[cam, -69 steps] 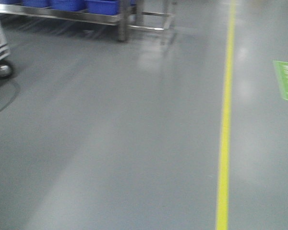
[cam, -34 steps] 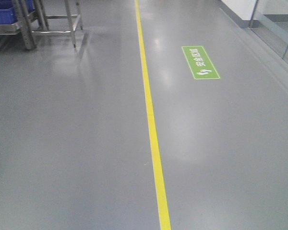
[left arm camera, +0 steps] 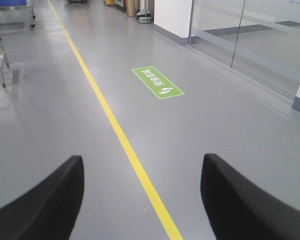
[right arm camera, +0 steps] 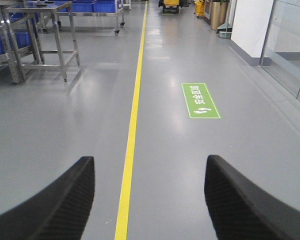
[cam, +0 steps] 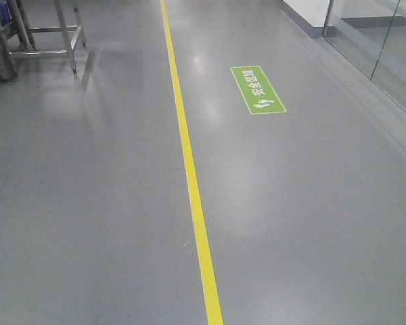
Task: Move and align brake pads A on conveyor
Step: 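Drive along the yellow floor line toward the steel table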
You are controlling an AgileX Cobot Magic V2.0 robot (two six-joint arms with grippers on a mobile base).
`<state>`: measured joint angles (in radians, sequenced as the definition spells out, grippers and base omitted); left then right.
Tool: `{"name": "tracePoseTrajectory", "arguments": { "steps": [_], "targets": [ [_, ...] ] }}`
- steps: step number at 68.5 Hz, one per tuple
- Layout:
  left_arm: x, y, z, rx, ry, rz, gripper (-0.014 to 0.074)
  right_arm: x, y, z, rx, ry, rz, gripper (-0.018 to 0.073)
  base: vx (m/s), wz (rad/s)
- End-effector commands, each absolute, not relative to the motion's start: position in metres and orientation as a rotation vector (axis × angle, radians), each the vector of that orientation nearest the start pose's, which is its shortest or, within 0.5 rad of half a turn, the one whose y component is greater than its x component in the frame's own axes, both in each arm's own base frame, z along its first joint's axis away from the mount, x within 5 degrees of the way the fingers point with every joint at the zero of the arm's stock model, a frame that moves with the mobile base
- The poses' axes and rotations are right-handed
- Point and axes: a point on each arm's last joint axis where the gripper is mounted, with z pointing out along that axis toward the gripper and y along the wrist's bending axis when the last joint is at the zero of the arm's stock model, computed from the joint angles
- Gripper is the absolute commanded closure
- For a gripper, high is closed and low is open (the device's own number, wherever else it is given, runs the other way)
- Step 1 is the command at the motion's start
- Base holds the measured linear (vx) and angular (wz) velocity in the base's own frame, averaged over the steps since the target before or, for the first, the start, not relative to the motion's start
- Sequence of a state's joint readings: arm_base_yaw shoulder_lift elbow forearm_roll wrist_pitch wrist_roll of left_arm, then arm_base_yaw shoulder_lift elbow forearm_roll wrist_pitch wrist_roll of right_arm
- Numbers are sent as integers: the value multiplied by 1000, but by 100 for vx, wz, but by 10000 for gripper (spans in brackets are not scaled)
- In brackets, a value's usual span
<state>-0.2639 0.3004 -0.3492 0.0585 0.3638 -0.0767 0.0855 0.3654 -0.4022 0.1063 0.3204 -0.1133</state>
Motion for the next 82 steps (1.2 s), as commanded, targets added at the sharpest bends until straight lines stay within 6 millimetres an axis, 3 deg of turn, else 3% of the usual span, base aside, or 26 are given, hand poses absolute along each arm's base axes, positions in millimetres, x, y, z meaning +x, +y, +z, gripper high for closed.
{"name": "tracePoseTrajectory", "arguments": {
  "steps": [1, 82],
  "targets": [
    [75, -19, 292, 198, 1708, -202, 108, 87, 9, 309, -106, 1675, 65, 96, 24, -13],
    [75, -19, 292, 198, 1708, -202, 108, 87, 9, 309, -106, 1675, 65, 96, 43, 12]
  ]
}}
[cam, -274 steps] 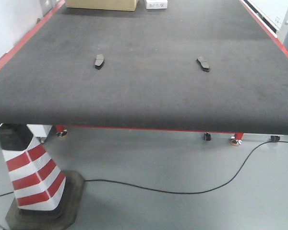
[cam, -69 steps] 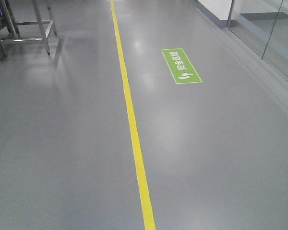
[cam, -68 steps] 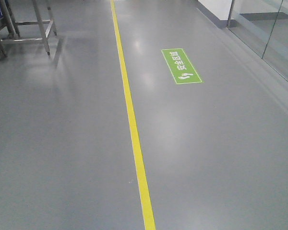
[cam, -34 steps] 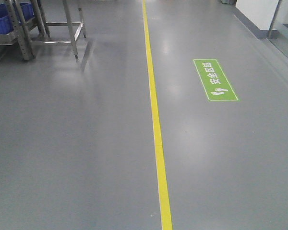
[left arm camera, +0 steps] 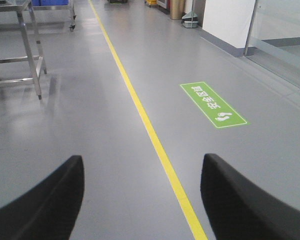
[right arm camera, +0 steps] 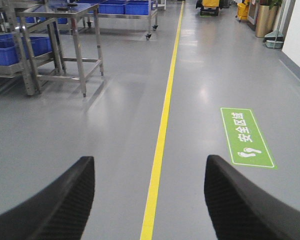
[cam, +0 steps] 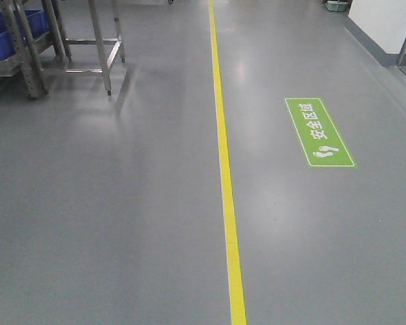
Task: Move and align brake pads A on conveyor
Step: 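Drive along the yellow floor line toward the steel table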
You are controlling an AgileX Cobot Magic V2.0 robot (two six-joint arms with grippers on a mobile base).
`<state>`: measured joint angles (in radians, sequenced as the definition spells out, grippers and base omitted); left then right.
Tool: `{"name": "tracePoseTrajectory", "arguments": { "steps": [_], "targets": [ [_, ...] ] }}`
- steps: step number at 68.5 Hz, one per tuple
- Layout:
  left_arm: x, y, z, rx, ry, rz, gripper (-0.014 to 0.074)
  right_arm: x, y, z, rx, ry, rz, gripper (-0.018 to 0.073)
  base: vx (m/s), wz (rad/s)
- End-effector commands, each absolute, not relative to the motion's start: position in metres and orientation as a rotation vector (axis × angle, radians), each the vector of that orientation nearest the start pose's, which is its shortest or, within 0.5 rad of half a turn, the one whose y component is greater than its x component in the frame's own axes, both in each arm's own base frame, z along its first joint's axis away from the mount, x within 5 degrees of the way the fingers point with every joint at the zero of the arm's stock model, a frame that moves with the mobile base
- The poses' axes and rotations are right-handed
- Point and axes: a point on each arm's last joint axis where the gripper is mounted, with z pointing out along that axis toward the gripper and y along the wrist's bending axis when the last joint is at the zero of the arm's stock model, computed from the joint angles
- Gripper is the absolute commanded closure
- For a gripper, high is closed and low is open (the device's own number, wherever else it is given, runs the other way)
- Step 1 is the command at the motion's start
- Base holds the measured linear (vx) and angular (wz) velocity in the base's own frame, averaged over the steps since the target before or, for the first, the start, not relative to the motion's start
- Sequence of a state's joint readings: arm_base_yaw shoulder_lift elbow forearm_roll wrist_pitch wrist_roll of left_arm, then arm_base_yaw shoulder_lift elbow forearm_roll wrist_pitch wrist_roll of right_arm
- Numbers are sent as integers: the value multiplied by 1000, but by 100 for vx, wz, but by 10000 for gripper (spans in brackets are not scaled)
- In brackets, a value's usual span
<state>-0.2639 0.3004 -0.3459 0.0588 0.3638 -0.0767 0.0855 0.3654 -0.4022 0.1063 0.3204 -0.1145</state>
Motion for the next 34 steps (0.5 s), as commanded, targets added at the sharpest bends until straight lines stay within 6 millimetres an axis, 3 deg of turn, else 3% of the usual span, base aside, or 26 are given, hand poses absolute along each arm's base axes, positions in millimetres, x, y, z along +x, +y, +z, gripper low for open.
{"name": "tracePoseTrajectory", "arguments": {
  "steps": [1, 34],
  "targets": [
    [75, -19, 292, 198, 1708, -202, 108, 87, 9, 309, -106, 1675, 65, 96, 49, -15],
    [75, -19, 292, 198, 1708, -202, 108, 87, 9, 309, -106, 1675, 65, 96, 52, -21]
  ]
}}
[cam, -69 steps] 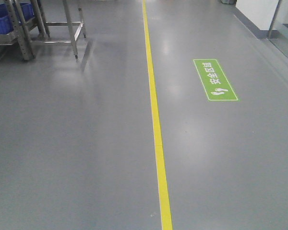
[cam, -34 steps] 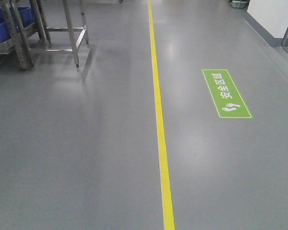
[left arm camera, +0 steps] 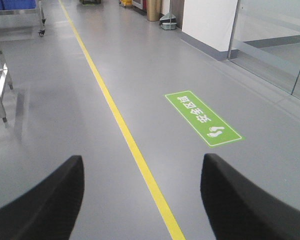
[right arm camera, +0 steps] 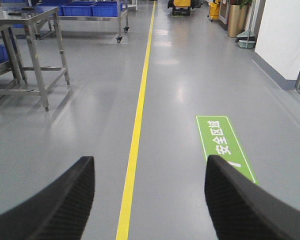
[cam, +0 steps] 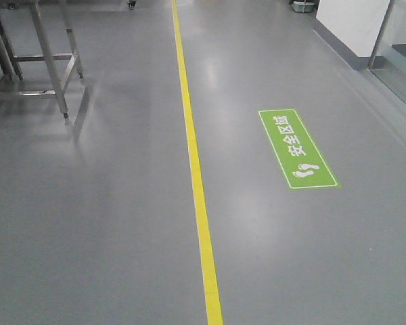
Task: Move and align brake pads A on conveyor
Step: 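Drive along the yellow floor line toward the steel table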
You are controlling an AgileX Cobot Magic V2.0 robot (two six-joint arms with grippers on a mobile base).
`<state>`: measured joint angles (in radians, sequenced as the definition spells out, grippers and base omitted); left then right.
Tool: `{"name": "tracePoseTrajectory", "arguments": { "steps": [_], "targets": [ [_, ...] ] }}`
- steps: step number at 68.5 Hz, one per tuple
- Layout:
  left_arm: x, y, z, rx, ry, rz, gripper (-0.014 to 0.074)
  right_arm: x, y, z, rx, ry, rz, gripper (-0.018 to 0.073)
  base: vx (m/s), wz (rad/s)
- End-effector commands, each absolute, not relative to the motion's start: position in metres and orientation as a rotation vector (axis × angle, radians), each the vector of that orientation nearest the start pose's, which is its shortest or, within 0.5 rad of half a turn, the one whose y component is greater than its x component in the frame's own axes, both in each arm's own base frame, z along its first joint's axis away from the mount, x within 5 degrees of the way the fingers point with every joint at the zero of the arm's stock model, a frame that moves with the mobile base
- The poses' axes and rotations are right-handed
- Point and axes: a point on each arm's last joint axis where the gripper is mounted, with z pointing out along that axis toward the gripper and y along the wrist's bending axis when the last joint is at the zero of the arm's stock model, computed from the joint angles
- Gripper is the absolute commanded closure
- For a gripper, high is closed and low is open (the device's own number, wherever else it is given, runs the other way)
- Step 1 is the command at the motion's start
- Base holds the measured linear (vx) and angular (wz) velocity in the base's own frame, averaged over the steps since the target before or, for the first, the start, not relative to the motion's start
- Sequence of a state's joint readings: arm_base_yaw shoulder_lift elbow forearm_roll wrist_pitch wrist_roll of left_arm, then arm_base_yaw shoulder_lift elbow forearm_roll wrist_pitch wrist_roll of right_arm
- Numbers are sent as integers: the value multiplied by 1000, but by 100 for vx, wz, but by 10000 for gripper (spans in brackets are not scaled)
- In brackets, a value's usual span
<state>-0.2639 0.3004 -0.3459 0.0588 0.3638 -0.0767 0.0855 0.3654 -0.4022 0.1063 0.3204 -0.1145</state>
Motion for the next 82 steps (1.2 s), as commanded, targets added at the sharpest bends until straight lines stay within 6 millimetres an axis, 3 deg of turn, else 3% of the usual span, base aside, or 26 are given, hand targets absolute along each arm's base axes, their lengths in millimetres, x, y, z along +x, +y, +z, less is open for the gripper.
{"name": "tracePoseTrajectory", "arguments": {
  "steps": [1, 82],
  "targets": [
    [75, -19, 292, 198, 1708, -202, 108, 87, 9, 309, -106, 1675, 65, 96, 56, -7],
    [75, -19, 292, 198, 1708, -202, 108, 87, 9, 309, -106, 1675, 65, 96, 60, 7]
  ]
}}
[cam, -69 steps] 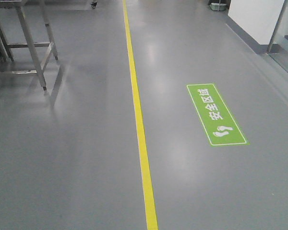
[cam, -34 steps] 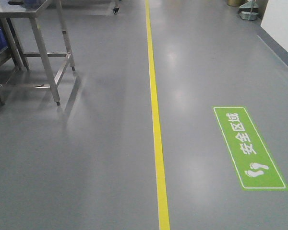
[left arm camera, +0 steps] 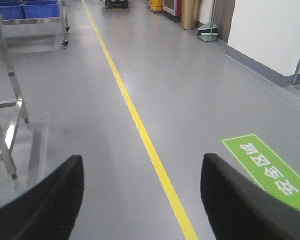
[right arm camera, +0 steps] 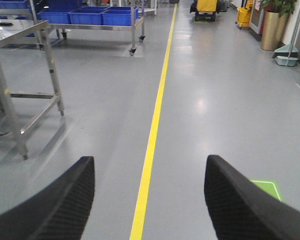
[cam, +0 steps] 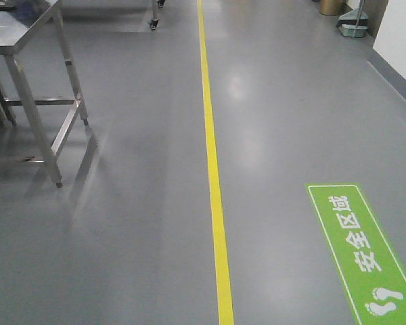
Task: Move and align brake pads A on conveyor
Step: 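Drive along the yellow floor line toward the steel table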
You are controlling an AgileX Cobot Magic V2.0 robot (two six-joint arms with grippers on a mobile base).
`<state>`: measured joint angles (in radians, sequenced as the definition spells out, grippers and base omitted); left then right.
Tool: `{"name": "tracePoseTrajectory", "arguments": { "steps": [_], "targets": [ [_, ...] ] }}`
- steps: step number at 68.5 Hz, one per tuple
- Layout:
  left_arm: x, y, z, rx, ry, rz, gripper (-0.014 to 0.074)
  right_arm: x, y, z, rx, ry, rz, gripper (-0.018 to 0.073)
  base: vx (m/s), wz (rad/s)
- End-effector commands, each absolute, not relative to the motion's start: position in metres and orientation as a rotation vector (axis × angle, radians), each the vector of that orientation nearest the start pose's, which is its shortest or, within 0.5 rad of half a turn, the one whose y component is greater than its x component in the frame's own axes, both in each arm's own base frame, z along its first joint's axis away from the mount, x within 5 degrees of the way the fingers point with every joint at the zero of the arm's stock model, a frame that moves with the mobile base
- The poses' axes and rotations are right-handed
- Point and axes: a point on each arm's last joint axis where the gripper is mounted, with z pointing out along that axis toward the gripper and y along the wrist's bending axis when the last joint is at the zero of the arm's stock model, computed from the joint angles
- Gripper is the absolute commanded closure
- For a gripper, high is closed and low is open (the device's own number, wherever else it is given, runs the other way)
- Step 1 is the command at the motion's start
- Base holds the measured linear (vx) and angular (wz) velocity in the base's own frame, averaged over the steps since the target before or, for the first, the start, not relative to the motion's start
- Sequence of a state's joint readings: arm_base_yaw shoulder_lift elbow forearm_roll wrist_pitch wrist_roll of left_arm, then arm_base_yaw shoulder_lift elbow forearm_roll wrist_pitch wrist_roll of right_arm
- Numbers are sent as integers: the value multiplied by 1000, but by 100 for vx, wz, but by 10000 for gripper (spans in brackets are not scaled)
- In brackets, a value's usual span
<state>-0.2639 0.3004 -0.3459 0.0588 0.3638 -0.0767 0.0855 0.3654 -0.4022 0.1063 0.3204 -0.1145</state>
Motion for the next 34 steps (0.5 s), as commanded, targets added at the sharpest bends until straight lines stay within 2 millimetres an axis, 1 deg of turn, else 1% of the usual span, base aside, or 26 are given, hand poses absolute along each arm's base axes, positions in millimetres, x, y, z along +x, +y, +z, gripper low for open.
{"name": "tracePoseTrajectory", "arguments": {
  "steps": [1, 17, 34],
  "targets": [
    [75, -19, 292, 198, 1708, -202, 108, 87, 9, 309, -106, 1675, 65, 96, 62, -16],
    [75, -19, 292, 198, 1708, -202, 108, 87, 9, 309, -106, 1675, 65, 96, 63, -10],
    [75, -19, 292, 198, 1708, -202, 108, 87, 9, 309, -106, 1675, 65, 96, 65, 6]
  ]
}}
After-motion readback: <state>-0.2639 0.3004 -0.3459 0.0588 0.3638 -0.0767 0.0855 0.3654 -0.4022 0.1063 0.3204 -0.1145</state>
